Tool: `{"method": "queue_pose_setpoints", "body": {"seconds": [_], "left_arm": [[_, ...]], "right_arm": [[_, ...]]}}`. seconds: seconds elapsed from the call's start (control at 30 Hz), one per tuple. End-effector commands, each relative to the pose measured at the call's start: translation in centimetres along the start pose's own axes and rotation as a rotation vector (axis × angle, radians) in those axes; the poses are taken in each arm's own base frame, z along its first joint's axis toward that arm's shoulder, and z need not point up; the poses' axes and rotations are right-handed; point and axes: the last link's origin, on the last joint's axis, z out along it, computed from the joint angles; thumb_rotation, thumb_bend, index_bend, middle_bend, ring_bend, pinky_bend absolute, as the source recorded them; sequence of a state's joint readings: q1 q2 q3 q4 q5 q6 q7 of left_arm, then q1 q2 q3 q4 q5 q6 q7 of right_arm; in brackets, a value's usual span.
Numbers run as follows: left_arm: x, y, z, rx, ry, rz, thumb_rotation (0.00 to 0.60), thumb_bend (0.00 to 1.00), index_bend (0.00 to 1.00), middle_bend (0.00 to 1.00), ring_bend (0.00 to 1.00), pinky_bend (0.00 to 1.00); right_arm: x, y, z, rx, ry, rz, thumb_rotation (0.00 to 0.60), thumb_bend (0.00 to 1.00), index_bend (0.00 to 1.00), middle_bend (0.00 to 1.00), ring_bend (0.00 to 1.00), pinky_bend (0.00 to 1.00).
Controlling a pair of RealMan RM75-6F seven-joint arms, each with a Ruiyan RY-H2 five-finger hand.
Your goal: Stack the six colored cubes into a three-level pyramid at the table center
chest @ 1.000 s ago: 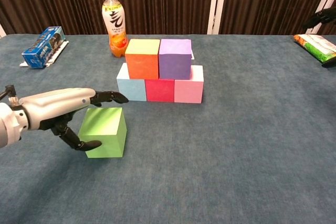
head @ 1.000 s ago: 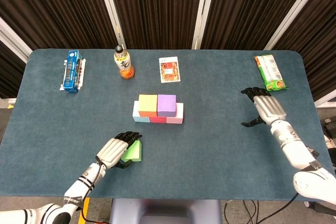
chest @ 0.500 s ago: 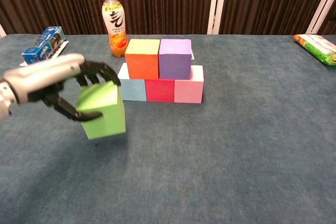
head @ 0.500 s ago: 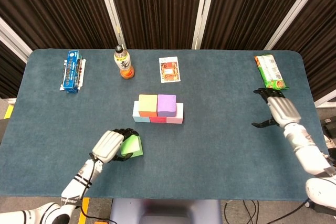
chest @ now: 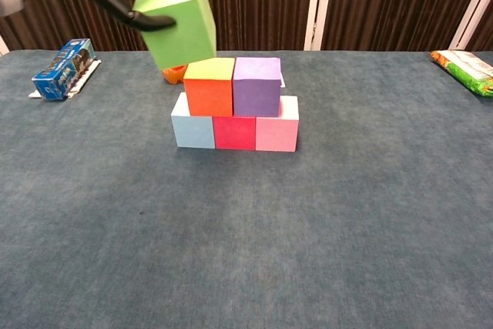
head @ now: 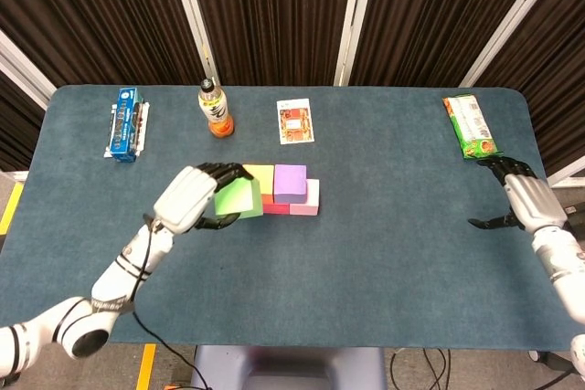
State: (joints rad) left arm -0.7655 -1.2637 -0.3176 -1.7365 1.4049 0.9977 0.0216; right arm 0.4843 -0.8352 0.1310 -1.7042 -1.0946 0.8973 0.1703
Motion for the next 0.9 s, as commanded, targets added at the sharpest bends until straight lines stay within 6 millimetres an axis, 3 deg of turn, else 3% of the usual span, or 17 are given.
{"method": "queue_pose_setpoints", "body": {"seconds": [0.03, 0.4, 0.9], "left_arm": [[0.3, -0.1, 3.5, -0.035, -0.033, 0.031, 0.6, 0.34, 0.38, 0.37, 0.37, 0.49], [-0.8, -0.3, 8.5, -0.088, -0.116, 0.09, 0.6, 0.34, 0.37, 0.36, 0.36, 0.45], [-1.6, -0.6, 11.2, -0.052, -0.192, 0.087, 0.6, 0.34, 0.36, 0.35, 0.35, 0.42]], "right_arm": [[0.1, 0.1, -0.2, -0.008, 0.004, 0.004, 0.6, 0.07, 0.24, 0.19, 0.0, 0.0], [1.1, 0.6, -0.7, -0.053, 0.021, 0.026, 0.6, 0.07, 0.24, 0.19, 0.0, 0.0], [1.3, 0.6, -0.5, -0.073, 0.022, 0.028, 0.6, 0.07, 0.23, 0.19, 0.0, 0.0]]}}
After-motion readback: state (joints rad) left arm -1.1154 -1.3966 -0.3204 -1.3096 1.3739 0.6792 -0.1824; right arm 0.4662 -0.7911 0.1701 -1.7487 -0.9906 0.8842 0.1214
